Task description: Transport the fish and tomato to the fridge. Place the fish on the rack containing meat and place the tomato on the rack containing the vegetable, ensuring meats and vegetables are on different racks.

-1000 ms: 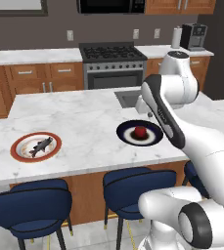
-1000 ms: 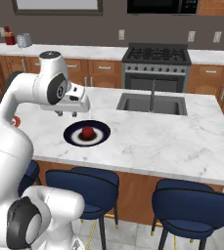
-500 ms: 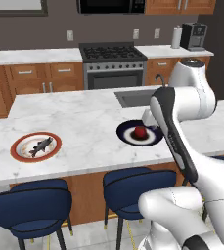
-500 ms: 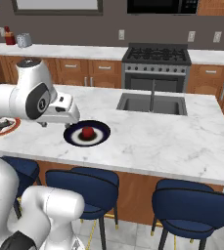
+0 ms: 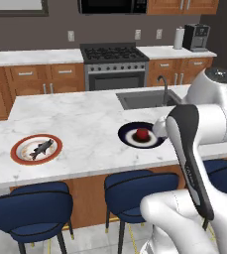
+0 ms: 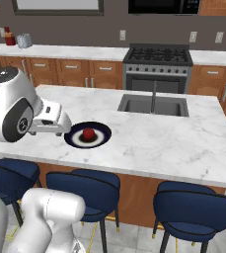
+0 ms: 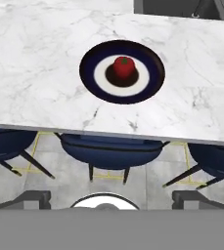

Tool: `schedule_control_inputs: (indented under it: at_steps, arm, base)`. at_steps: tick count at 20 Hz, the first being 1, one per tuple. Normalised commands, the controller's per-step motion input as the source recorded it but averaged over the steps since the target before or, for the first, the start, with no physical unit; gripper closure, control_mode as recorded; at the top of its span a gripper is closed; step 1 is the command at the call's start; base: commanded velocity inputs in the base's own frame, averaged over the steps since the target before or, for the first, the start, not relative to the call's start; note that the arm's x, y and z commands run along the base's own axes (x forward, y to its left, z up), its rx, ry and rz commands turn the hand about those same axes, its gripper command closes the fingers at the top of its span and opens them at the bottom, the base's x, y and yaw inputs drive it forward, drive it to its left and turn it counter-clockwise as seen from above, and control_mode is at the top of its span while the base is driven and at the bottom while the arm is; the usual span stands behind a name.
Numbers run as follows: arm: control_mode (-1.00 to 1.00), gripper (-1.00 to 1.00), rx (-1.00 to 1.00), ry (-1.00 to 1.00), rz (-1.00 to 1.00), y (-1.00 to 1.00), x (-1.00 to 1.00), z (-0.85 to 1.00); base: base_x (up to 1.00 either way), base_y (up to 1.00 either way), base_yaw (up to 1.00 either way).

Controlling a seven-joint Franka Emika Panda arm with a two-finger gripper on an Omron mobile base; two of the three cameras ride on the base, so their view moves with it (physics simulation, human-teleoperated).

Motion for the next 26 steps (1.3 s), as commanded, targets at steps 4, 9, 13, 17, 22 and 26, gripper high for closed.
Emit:
schedule_control_inputs:
  at_steps: [4,9,13,17,22,26]
  arm:
    - [1.00,-1.00,0.00,0.00,0.00,0.00,-0.03,0.22]
    - [1.00,-1.00,0.00,0.00,0.00,0.00,0.00,0.00]
    - [1.00,-1.00,0.00,0.00,0.00,0.00,0.00,0.00]
    - [-1.00,-1.00,0.00,0.01,0.01,-0.17,0.75,-0.34]
    - [-1.00,-1.00,0.00,0.00,0.01,-0.05,0.98,-0.63]
    - [-1.00,-1.00,0.00,0.05,0.00,0.00,0.73,-0.53]
  base:
    - [0.25,-0.01,0.00]
    - [1.00,-0.22,0.00]
    - [1.00,-0.32,0.03]
    - [0.25,-0.08,0.00]
    - [0.00,0.00,0.00]
    - [0.00,0.00,0.00]
